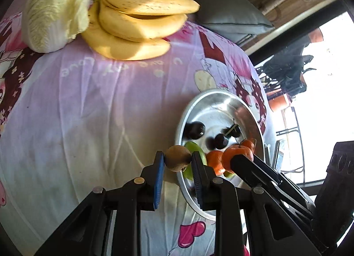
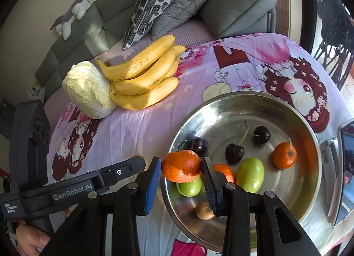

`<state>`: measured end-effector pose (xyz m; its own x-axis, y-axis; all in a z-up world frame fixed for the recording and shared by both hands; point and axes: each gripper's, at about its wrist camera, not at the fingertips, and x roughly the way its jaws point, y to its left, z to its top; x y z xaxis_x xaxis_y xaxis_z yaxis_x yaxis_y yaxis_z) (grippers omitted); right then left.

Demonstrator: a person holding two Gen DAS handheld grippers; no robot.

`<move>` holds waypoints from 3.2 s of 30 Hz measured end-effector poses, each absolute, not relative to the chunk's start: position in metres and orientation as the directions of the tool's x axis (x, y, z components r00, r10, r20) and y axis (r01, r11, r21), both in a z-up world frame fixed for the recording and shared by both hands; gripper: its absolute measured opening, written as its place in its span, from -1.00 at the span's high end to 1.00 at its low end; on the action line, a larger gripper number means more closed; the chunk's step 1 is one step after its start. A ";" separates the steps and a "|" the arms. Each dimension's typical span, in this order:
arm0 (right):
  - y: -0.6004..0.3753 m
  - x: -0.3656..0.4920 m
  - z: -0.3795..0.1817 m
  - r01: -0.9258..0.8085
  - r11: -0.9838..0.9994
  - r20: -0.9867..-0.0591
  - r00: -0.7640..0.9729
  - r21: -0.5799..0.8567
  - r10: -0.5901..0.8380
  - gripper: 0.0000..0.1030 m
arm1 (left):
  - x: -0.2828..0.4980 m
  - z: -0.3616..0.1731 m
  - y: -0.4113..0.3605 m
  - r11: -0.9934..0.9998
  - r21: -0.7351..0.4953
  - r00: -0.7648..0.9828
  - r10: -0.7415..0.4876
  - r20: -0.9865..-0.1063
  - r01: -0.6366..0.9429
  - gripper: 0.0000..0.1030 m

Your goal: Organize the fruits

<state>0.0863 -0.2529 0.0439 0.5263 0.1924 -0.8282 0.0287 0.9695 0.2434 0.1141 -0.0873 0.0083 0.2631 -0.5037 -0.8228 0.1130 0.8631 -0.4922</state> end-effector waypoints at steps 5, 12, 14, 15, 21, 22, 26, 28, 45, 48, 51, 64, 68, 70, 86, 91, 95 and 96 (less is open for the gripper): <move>-0.273 0.070 0.032 0.083 0.978 -0.859 0.496 0.192 0.126 0.23 | 0.107 0.003 -0.118 0.860 -0.475 0.218 -0.508 -0.833 0.186 0.50; -0.291 0.061 0.009 0.126 0.979 -0.899 0.429 0.161 0.093 0.23 | 0.100 -0.002 -0.127 0.868 -0.451 0.195 -0.488 -0.851 0.206 0.50; -0.294 0.058 0.004 0.132 0.979 -0.904 0.418 0.157 0.088 0.23 | 0.100 -0.005 -0.130 0.871 -0.445 0.185 -0.481 -0.857 0.207 0.50; -0.295 0.057 0.003 0.134 0.977 -0.904 0.417 0.166 0.096 0.22 | 0.100 -0.007 -0.132 0.872 -0.444 0.179 -0.480 -0.859 0.207 0.50; -0.295 0.054 -0.001 0.134 0.979 -0.908 0.408 0.156 0.089 0.22 | 0.097 -0.013 -0.136 0.870 -0.453 0.153 -0.483 -0.862 0.194 0.50; -0.295 0.054 -0.001 0.133 0.980 -0.909 0.409 0.149 0.083 0.22 | 0.096 -0.014 -0.135 0.870 -0.456 0.150 -0.484 -0.862 0.188 0.50; -0.295 0.052 0.005 0.137 0.981 -0.905 0.419 0.137 0.068 -0.07 | 0.088 -0.012 -0.131 0.863 -0.472 0.154 -0.499 -0.853 0.182 0.36; -0.294 0.050 0.008 0.133 0.983 -0.907 0.416 0.125 0.059 -0.16 | 0.081 -0.008 -0.125 0.878 -0.446 0.184 -0.474 -0.861 0.173 0.13; -0.252 0.024 0.015 0.014 1.000 -0.894 0.448 0.020 0.012 -0.93 | 0.021 -0.009 -0.044 0.999 -0.038 0.379 -0.022 -0.925 -0.036 -0.79; -0.247 0.022 0.013 0.001 1.000 -0.893 0.449 0.018 0.015 -0.96 | 0.015 -0.009 -0.045 0.999 -0.003 0.384 0.013 -0.923 -0.039 -0.79; -0.244 0.021 0.014 -0.007 1.000 -0.891 0.455 0.005 0.008 -0.97 | 0.009 -0.007 -0.047 0.998 0.043 0.386 0.059 -0.920 -0.050 -0.79; -0.245 0.021 0.011 -0.003 1.000 -0.893 0.451 0.006 0.007 -0.98 | 0.007 -0.014 -0.041 0.993 0.078 0.349 0.105 -0.931 -0.091 -0.79; -0.244 0.021 0.011 -0.003 1.000 -0.893 0.450 0.002 0.003 -0.98 | 0.007 -0.015 -0.040 0.993 0.073 0.345 0.101 -0.933 -0.095 -0.79; -0.244 0.021 0.010 -0.003 1.000 -0.894 0.448 0.000 0.001 -0.98 | 0.007 -0.015 -0.040 0.993 0.072 0.342 0.099 -0.934 -0.092 -0.79; -0.243 0.021 0.009 -0.002 1.000 -0.895 0.446 -0.005 -0.004 -0.98 | 0.007 -0.016 -0.040 0.993 0.078 0.334 0.105 -0.937 -0.093 -0.79; -0.245 0.021 0.007 0.001 1.000 -0.898 0.440 -0.006 -0.005 -0.98 | 0.007 -0.017 -0.040 0.992 0.080 0.335 0.107 -0.936 -0.093 -0.79; -0.245 0.022 0.007 0.001 1.000 -0.898 0.440 -0.006 -0.006 -0.98 | 0.007 -0.017 -0.040 0.992 0.080 0.335 0.108 -0.936 -0.094 -0.79; -0.245 0.022 0.007 0.001 1.000 -0.898 0.439 -0.004 -0.004 -0.98 | 0.007 -0.017 -0.040 0.992 0.081 0.335 0.107 -0.936 -0.093 -0.79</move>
